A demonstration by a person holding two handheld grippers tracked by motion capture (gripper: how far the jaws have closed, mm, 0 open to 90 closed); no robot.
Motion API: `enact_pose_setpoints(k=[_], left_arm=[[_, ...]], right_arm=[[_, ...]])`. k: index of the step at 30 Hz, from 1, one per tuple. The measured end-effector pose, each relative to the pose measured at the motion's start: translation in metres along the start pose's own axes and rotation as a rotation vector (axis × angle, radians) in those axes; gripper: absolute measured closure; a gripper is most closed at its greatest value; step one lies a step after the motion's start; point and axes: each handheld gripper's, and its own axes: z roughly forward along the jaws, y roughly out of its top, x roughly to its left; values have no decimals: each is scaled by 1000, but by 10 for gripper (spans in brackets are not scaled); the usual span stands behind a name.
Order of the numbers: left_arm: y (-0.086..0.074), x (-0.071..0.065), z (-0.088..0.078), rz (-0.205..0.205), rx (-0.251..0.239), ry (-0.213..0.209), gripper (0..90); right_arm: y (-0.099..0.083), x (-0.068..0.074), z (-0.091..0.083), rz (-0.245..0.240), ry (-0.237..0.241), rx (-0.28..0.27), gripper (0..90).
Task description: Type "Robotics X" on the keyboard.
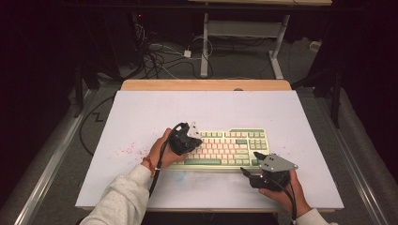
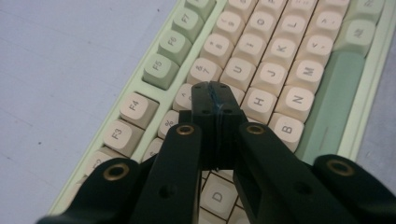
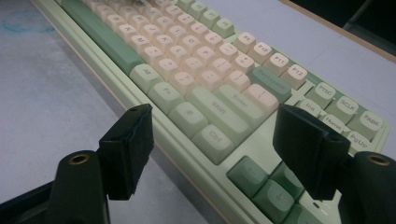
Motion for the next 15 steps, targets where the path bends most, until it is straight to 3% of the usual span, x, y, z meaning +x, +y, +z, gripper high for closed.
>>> enact_pose_setpoints(k=[3,9,15], left_arm=[[-1,-1,-9,8,-28,17,867],[-8,1,-25,-19,-90,36,835],[-15,-3,-41,-21,-158,81,735]], right_arm=[[0,0,0,-1,1,3,295],[0,0,0,-2,-1,3,295],[0,0,0,0,-2,1,295]])
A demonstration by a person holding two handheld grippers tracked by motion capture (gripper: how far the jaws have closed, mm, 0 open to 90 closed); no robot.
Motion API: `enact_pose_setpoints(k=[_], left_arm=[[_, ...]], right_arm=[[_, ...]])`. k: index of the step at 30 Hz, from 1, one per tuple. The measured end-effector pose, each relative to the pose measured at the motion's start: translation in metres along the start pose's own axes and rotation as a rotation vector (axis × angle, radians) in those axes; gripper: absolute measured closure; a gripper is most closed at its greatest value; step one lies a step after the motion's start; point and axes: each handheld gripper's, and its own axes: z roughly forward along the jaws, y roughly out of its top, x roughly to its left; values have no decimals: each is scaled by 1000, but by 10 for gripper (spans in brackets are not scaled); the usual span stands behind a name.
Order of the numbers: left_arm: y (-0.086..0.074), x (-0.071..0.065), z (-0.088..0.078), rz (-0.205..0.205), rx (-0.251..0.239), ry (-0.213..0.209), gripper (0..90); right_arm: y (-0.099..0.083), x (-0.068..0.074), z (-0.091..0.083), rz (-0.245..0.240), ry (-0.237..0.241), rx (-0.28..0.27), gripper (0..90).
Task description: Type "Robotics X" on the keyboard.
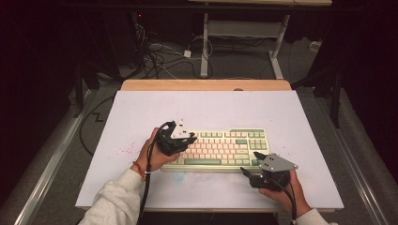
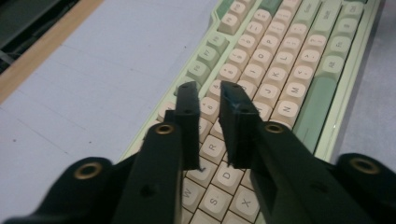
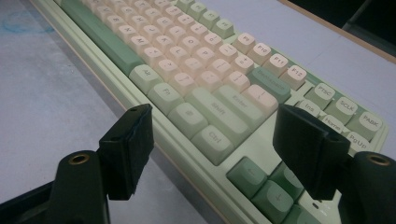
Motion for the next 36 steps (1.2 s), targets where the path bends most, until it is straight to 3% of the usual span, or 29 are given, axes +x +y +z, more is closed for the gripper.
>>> enact_pose_setpoints(k=[2,10,14,22,27,36], left_arm=[[-3,0,-6,-2,-24,13,699],[-19,-7,-29,8,-109,96,396],[-28,-9,-35,-2,-116,128,264],[-52,-14,-45,-10,-131,173,218],[-68,-14,-48,-12,-101,208,217],[-96,-14,-59,-78,-79,219,204]], right_arm=[[0,0,0,0,0,-1,295],[0,-2,-2,4,-3,-9,294],[1,-2,-3,10,-5,-14,293],[1,-4,-3,13,-12,-16,292],[1,-4,-3,18,-12,-13,302],[3,-5,-2,25,-13,-11,301]])
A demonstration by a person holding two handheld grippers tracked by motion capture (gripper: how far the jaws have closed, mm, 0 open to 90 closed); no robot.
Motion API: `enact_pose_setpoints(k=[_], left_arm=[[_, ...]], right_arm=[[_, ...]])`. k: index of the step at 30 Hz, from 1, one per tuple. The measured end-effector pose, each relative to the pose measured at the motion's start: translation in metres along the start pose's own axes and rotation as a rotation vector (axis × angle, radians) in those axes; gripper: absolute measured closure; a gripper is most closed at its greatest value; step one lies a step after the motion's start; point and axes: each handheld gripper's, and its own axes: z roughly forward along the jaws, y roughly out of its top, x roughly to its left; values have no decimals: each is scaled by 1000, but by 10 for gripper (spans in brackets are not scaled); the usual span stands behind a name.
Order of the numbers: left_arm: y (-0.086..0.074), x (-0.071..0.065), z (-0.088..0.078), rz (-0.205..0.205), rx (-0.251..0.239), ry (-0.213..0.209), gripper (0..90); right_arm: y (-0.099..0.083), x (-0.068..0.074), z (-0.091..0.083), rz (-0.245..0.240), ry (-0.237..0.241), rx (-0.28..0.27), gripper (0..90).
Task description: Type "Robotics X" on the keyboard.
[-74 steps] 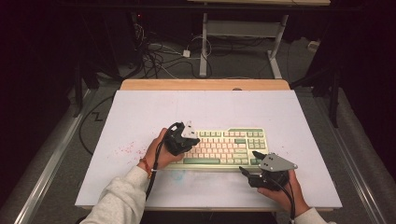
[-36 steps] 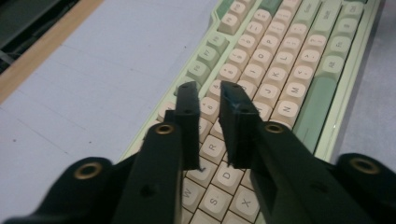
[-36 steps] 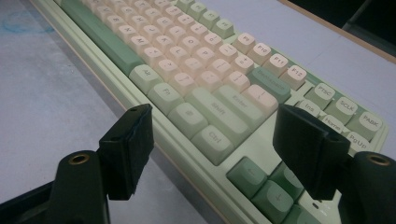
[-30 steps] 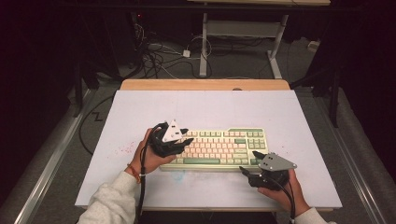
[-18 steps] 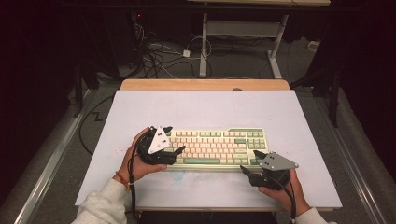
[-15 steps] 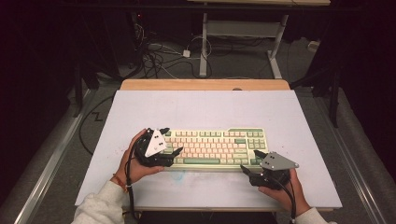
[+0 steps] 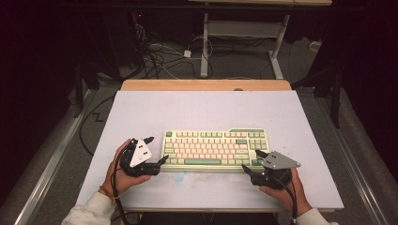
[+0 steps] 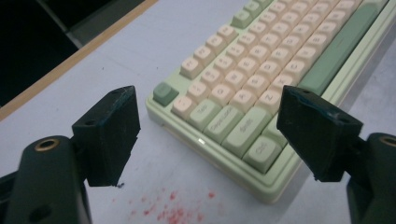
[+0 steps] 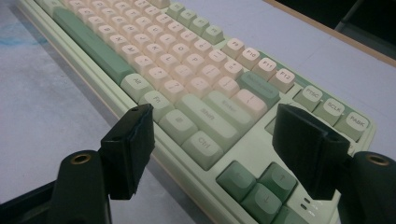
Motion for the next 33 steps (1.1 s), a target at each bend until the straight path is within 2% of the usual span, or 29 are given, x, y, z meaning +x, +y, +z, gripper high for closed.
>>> enact_pose_setpoints(k=[4,6,13,17,20,23,27,33], left_arm=[[-12,0,-4,-28,29,-12,202],[-15,-2,-6,-25,35,-12,203],[-22,-4,-9,-46,46,-22,208],[-24,-4,-7,-51,61,-27,206],[-25,-5,-5,-54,75,-28,204],[-25,-4,-7,-55,71,-22,204],[-26,-4,-7,-61,74,-14,205],[-26,-4,-6,-66,82,-13,220]], right_arm=[[2,-1,1,2,-3,-2,303],[3,-1,0,8,-6,-2,309],[10,-8,4,11,-4,-7,379],[22,-13,9,19,9,-18,446],[33,-15,16,36,35,-24,528],[44,-16,25,11,56,-7,622],[57,-19,36,20,59,-3,732],[75,-19,54,-2,100,22,873]])
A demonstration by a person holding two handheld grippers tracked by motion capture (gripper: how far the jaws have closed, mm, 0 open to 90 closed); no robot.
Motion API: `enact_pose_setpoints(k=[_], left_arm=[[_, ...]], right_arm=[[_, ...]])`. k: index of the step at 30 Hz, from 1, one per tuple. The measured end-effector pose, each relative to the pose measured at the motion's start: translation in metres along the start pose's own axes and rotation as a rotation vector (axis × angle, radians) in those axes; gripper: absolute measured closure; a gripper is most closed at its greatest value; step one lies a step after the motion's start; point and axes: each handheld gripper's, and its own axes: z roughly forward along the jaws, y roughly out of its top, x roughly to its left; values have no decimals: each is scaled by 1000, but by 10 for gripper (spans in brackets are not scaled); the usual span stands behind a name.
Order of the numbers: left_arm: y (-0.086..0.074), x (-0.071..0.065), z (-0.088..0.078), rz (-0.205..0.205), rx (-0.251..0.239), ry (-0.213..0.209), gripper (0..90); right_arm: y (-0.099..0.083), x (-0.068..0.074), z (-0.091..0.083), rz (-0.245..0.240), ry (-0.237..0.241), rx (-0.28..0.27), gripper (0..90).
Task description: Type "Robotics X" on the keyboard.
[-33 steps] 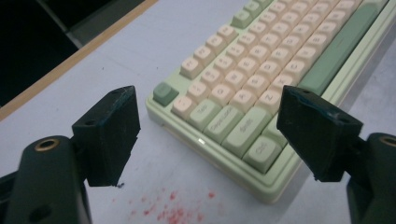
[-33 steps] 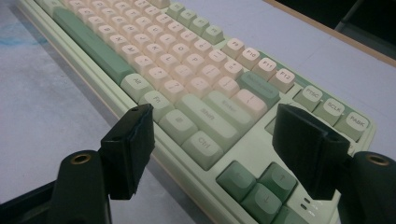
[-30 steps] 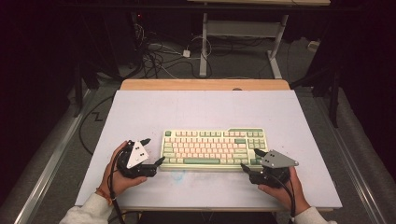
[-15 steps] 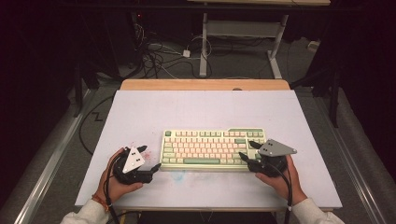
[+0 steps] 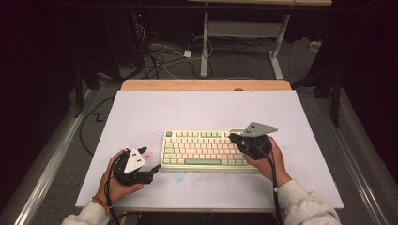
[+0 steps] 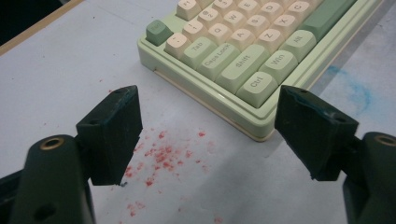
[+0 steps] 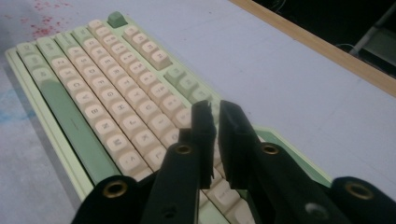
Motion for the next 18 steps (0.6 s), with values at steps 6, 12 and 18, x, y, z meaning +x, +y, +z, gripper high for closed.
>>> enact_pose_setpoints(k=[6,12,18], left_arm=[[1,0,0,-3,0,-2,214],[-1,0,0,1,7,-8,213],[-1,0,1,6,11,-9,210]], right_arm=[[11,6,18,-4,18,29,900],[13,9,34,-3,34,61,900],[13,17,52,-10,46,105,900]])
